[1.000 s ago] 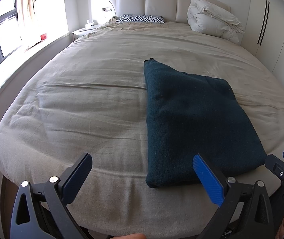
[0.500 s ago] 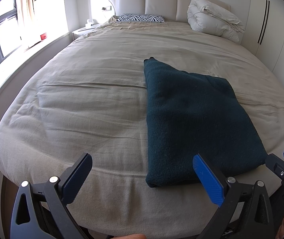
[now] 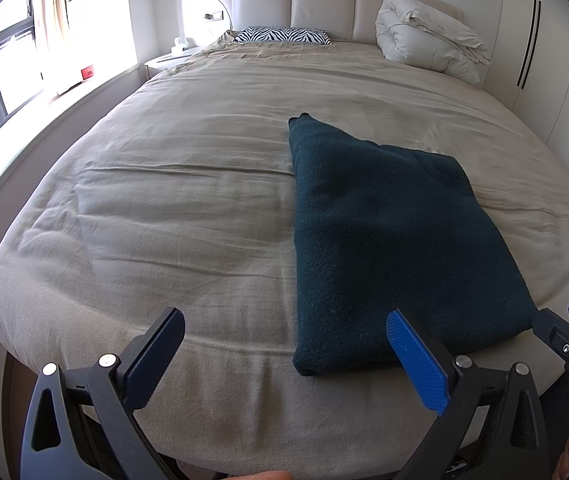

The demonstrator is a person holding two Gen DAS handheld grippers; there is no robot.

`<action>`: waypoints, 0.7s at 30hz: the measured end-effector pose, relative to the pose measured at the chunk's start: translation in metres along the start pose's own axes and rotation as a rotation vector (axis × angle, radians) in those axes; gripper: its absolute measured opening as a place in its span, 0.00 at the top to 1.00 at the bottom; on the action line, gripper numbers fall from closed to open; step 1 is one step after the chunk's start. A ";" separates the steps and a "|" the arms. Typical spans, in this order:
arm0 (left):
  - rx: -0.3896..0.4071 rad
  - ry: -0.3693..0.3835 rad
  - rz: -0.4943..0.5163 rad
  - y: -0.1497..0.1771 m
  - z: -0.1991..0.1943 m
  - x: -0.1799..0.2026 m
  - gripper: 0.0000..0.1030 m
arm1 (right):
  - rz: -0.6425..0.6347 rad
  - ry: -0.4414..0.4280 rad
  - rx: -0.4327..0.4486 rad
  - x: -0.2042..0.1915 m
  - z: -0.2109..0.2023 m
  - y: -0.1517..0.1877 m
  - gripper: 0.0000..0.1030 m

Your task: Fold small clothes

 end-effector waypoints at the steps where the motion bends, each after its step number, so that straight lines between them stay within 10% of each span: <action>1: 0.000 0.000 0.000 -0.001 0.000 0.000 0.00 | 0.000 0.001 0.000 0.000 0.000 0.000 0.00; 21: -0.002 0.001 0.000 -0.001 0.001 -0.001 0.00 | 0.000 0.000 0.000 0.000 0.000 0.000 0.00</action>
Point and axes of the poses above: each gripper's, at about its wrist camera, not at the fingertips, and z roughly the way its jaws point, x to its right, y to its underside, the point moved 7 cm from there along z, roughly the way its jaws point, and after that the axes turned 4 degrees about -y, right-handed, at the moved point
